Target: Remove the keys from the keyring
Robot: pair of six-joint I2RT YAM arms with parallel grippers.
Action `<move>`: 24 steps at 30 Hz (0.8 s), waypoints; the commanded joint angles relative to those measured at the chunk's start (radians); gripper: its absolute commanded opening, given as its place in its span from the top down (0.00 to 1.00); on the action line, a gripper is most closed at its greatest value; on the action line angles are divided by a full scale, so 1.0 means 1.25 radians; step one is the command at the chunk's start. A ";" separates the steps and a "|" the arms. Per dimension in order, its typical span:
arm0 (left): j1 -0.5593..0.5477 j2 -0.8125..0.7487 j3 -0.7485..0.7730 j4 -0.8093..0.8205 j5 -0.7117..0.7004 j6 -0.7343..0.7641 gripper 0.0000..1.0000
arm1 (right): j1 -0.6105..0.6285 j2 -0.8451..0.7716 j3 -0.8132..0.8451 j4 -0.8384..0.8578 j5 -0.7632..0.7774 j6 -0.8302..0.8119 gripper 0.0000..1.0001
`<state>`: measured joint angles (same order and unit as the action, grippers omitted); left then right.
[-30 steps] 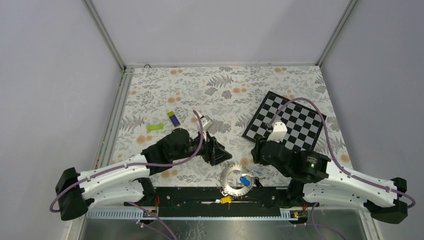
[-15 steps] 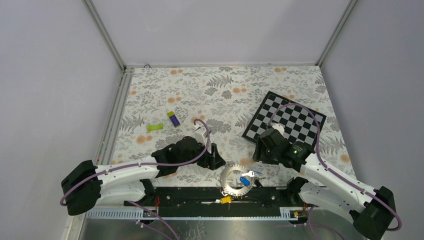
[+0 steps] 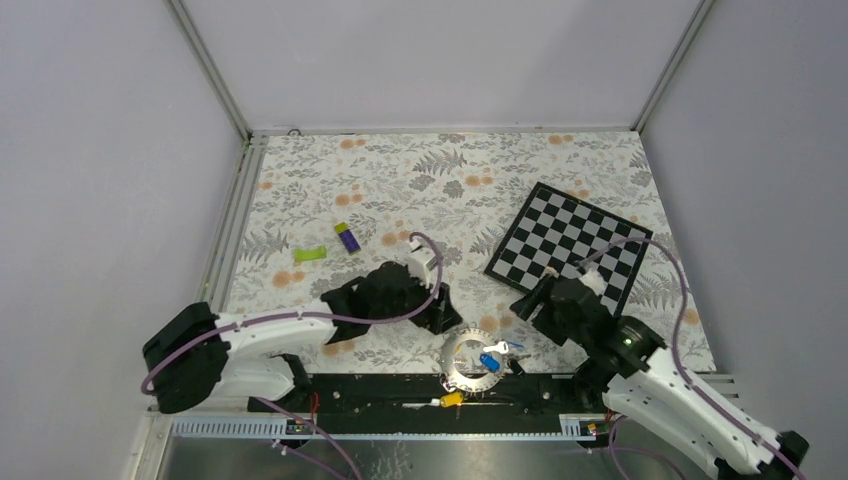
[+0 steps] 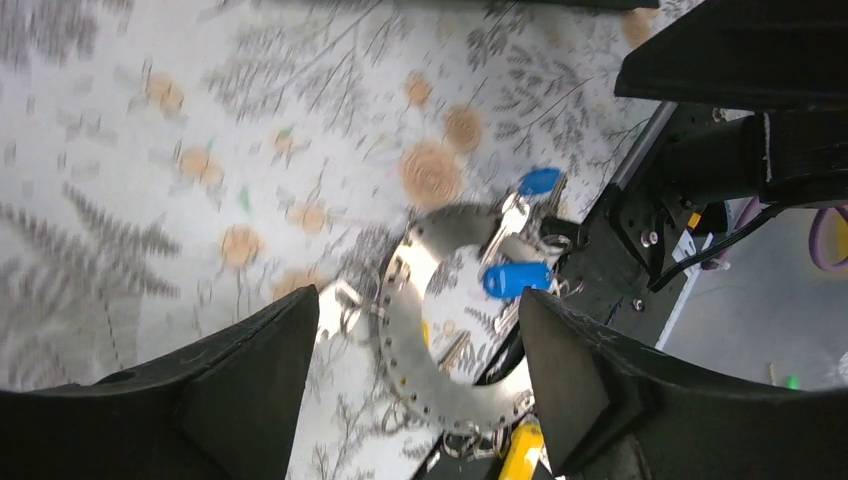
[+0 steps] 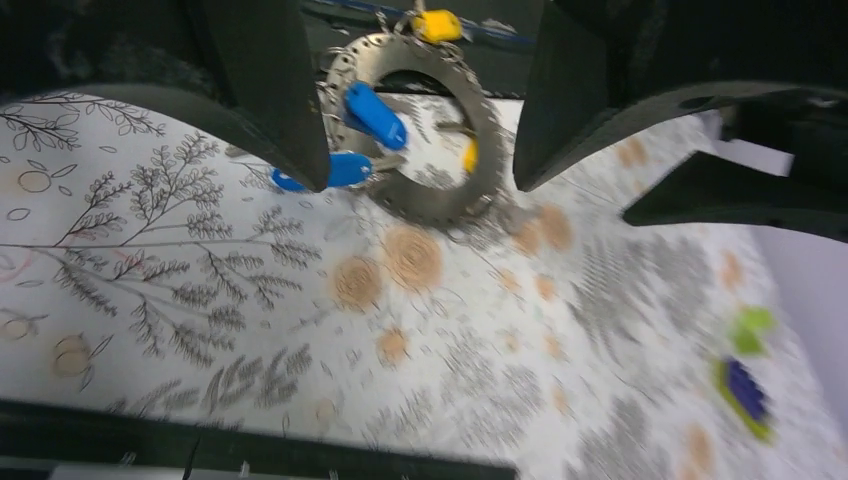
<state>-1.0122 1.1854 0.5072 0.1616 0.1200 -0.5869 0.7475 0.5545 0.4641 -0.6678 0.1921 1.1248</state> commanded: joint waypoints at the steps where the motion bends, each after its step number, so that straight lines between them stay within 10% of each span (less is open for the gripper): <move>1: 0.005 0.081 0.135 0.048 0.062 0.193 0.22 | -0.005 -0.118 0.123 -0.095 0.207 0.137 0.23; 13: -0.141 0.488 0.479 -0.055 0.107 0.396 0.26 | -0.005 -0.181 0.488 -0.158 0.431 -0.040 0.24; 24: -0.204 0.620 0.611 -0.164 0.076 0.452 0.34 | -0.004 -0.216 0.527 -0.113 0.448 -0.146 0.25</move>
<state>-1.2377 1.9430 1.1938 -0.0158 0.2314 -0.0734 0.7460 0.2939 1.1168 -0.8322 0.6991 0.9836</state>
